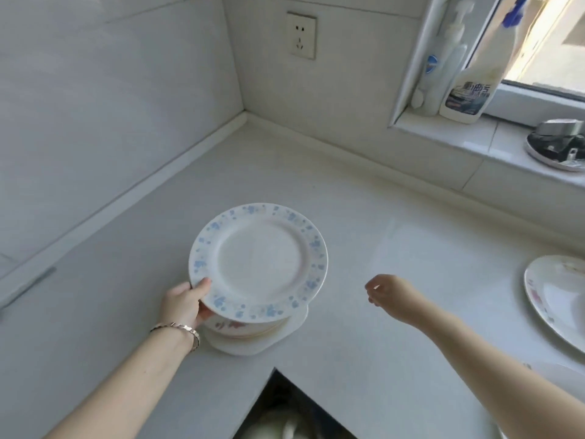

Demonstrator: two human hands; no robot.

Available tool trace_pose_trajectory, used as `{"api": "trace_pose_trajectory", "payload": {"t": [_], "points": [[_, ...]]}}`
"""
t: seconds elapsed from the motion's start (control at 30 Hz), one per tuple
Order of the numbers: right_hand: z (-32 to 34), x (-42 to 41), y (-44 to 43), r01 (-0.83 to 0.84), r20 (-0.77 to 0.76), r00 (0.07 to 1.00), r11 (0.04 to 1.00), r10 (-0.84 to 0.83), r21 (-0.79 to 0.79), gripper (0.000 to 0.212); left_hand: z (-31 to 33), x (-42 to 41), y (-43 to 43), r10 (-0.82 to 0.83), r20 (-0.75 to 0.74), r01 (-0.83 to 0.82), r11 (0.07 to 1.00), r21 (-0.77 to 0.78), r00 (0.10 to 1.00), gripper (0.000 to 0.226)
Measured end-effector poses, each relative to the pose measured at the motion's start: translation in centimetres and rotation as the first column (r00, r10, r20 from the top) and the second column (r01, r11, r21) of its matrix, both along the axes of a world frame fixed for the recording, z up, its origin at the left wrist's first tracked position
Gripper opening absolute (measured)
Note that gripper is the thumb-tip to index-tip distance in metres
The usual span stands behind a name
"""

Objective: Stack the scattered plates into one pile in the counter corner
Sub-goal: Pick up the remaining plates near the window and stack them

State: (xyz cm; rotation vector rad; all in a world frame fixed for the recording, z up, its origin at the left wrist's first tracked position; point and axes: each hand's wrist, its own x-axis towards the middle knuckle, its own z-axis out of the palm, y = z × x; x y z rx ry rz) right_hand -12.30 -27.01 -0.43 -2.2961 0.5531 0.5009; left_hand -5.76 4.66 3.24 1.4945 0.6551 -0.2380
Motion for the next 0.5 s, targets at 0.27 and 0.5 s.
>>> {"api": "trace_pose_trajectory", "payload": {"t": [0.27,0.5], "points": [[-0.3,1.0,3.4,-0.07,-0.067,0.996,0.996,0.066,-0.059,0.016,-2.1,0.6,4.0,0.049,-0.1,-0.053,0.998,-0.039,0.994,0.024],[-1.1,1.4,4.3,-0.076,-0.112,0.992,0.992,0.064,-0.103,0.016,-3.0,0.7,4.9,-0.24,-0.213,0.303,0.889,0.344,0.947,0.027]]}}
